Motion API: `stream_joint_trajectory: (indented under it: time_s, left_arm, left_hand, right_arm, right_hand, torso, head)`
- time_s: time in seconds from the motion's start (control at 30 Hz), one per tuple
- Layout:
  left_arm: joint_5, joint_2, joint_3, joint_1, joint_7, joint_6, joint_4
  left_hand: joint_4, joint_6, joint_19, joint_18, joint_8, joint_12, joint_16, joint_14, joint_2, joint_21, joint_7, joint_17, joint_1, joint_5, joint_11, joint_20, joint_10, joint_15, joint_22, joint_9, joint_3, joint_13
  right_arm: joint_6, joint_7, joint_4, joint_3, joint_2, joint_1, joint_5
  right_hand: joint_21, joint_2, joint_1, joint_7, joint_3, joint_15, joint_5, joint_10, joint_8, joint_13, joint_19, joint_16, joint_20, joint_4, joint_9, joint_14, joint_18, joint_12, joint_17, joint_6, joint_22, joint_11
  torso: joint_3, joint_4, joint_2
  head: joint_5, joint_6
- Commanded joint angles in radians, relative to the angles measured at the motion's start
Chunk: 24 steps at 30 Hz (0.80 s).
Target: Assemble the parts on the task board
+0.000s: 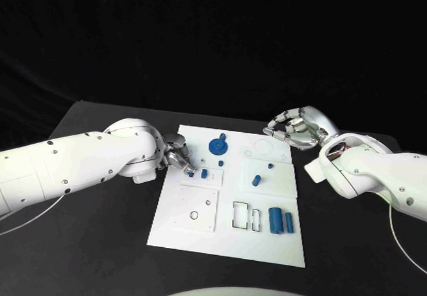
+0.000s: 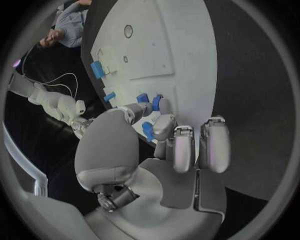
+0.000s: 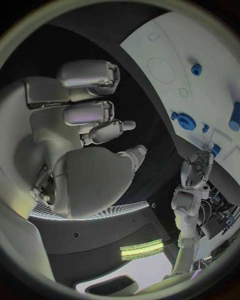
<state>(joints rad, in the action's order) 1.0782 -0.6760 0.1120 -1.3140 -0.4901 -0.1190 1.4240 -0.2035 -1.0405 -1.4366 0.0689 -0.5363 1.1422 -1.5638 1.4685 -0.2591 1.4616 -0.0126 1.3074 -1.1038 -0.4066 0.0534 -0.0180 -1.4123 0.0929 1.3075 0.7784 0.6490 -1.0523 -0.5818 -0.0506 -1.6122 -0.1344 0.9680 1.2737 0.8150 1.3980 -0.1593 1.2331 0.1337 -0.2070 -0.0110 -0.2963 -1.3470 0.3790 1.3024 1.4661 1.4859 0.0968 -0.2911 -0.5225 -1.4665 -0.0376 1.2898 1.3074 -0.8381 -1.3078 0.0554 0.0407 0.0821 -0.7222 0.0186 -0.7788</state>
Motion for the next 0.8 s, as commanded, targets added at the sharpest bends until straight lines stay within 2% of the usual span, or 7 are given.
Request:
stream_joint_trajectory:
  time_s: [0.03, 0.2, 0.3, 0.43, 0.47, 0.53, 0.8]
  left_arm:
    - [-0.002, 0.005, 0.006, 0.008, -0.003, -0.050, 0.004]
    - [0.002, 0.005, 0.006, 0.008, -0.003, -0.053, 0.003]
    - [0.004, 0.005, 0.006, 0.008, -0.004, -0.054, 0.003]
    - [0.007, 0.005, 0.006, 0.008, -0.004, -0.055, 0.004]
    - [0.007, 0.005, 0.006, 0.008, -0.004, -0.056, 0.004]
    - [0.009, 0.006, 0.006, 0.008, -0.004, -0.057, 0.004]
    - [0.023, 0.007, 0.006, 0.008, -0.004, -0.047, 0.006]
  left_hand:
    - [0.004, -0.005, -0.005, -0.020, 0.004, 0.007, -0.005, 0.101, 0.007, 0.006, 0.001, 0.258, -0.008, -0.001, 0.000, 0.003, -0.007, 0.007, 0.055, 0.000, -0.001, -0.001]
    - [0.010, -0.005, -0.004, -0.020, 0.006, 0.008, -0.005, 0.101, 0.013, 0.006, 0.002, 0.258, -0.025, -0.004, 0.002, 0.004, -0.008, 0.009, 0.055, -0.002, 0.003, -0.003]
    - [0.030, 0.000, -0.004, -0.019, 0.010, 0.006, -0.004, 0.101, 0.018, 0.005, 0.001, 0.258, -0.060, -0.010, 0.002, 0.006, -0.007, 0.010, 0.055, -0.003, 0.028, -0.004]
    - [0.066, 0.004, -0.003, -0.020, 0.009, 0.005, -0.004, 0.101, 0.011, 0.005, -0.005, 0.257, -0.100, -0.024, -0.001, 0.006, -0.008, 0.008, 0.054, 0.000, 0.074, -0.006]
    - [0.086, 0.002, -0.004, -0.020, 0.006, 0.007, -0.004, 0.101, 0.007, 0.006, -0.010, 0.257, -0.115, -0.051, -0.004, 0.004, -0.011, 0.006, 0.056, 0.003, 0.099, -0.010]
    - [0.095, 0.001, -0.005, -0.020, 0.004, 0.005, -0.004, 0.101, 0.002, 0.006, -0.011, 0.257, -0.119, -0.062, -0.005, 0.003, -0.012, 0.004, 0.058, 0.004, 0.109, -0.009]
    - [0.106, -0.002, -0.006, -0.021, 0.001, 0.008, -0.005, 0.101, -0.002, 0.007, -0.012, 0.260, -0.123, -0.071, -0.006, 0.001, -0.015, 0.003, 0.059, 0.007, 0.120, -0.013]
  right_arm:
    - [0.003, -0.008, -0.001, 0.000, 0.000, -0.001, 0.005]
    - [0.003, -0.008, -0.001, 0.000, 0.000, -0.001, 0.005]
    - [0.003, -0.008, -0.001, 0.000, 0.000, -0.001, 0.005]
    - [0.003, -0.009, -0.001, 0.000, 0.000, -0.001, 0.005]
    - [0.003, -0.009, -0.001, 0.000, 0.000, -0.001, 0.005]
    - [0.002, -0.009, -0.001, 0.000, 0.000, -0.001, 0.005]
    - [0.002, -0.010, -0.001, 0.000, -0.001, -0.001, 0.005]
  right_hand:
    - [-0.006, 0.009, -0.003, 0.002, 0.007, -0.006, -0.004, 0.007, 0.005, -0.002, 0.005, -0.003, -0.008, 0.001, -0.001, -0.061, -0.008, -0.007, 0.077, 0.006, -0.151, -0.001]
    - [-0.006, 0.009, -0.003, 0.002, 0.007, -0.006, -0.004, 0.007, 0.005, -0.002, 0.005, -0.003, -0.008, 0.001, -0.001, -0.061, -0.008, -0.007, 0.077, 0.006, -0.151, -0.001]
    - [-0.006, 0.009, -0.003, 0.002, 0.007, -0.006, -0.004, 0.007, 0.005, -0.002, 0.005, -0.003, -0.008, 0.001, -0.001, -0.061, -0.008, -0.007, 0.077, 0.006, -0.151, -0.001]
    - [-0.005, 0.010, -0.006, 0.002, 0.008, -0.006, -0.004, 0.006, 0.005, -0.001, 0.006, -0.003, -0.008, 0.000, -0.001, -0.061, -0.007, -0.006, 0.077, 0.006, -0.152, -0.001]
    - [-0.006, 0.011, -0.006, 0.002, 0.009, -0.006, -0.004, 0.006, 0.005, -0.001, 0.006, -0.003, -0.008, 0.000, -0.001, -0.061, -0.008, -0.006, 0.076, 0.006, -0.151, 0.000]
    - [-0.006, 0.011, -0.006, 0.002, 0.009, -0.006, -0.004, 0.006, 0.005, -0.001, 0.006, -0.003, -0.008, 0.000, -0.001, -0.061, -0.008, -0.006, 0.076, 0.006, -0.151, 0.000]
    - [-0.007, 0.012, -0.009, 0.002, 0.010, -0.006, -0.004, 0.006, 0.006, -0.002, 0.005, -0.003, -0.008, 0.000, -0.002, -0.061, -0.008, -0.006, 0.076, 0.006, -0.151, 0.000]
  torso:
    - [0.0003, -0.0001, 0.000]
    - [0.0002, -0.0001, 0.000]
    - [0.0002, -0.0002, -0.001]
    - [0.0002, -0.0003, 0.000]
    - [0.0001, -0.0002, 0.000]
    - [-0.0001, -0.0001, 0.000]
    - [-0.0002, -0.0002, 0.000]
  head:
    - [-0.001, 0.000]
    - [-0.001, -0.001]
    - [-0.001, -0.001]
    - [-0.001, -0.001]
    - [-0.001, -0.002]
    - [-0.001, -0.002]
    - [-0.001, -0.003]
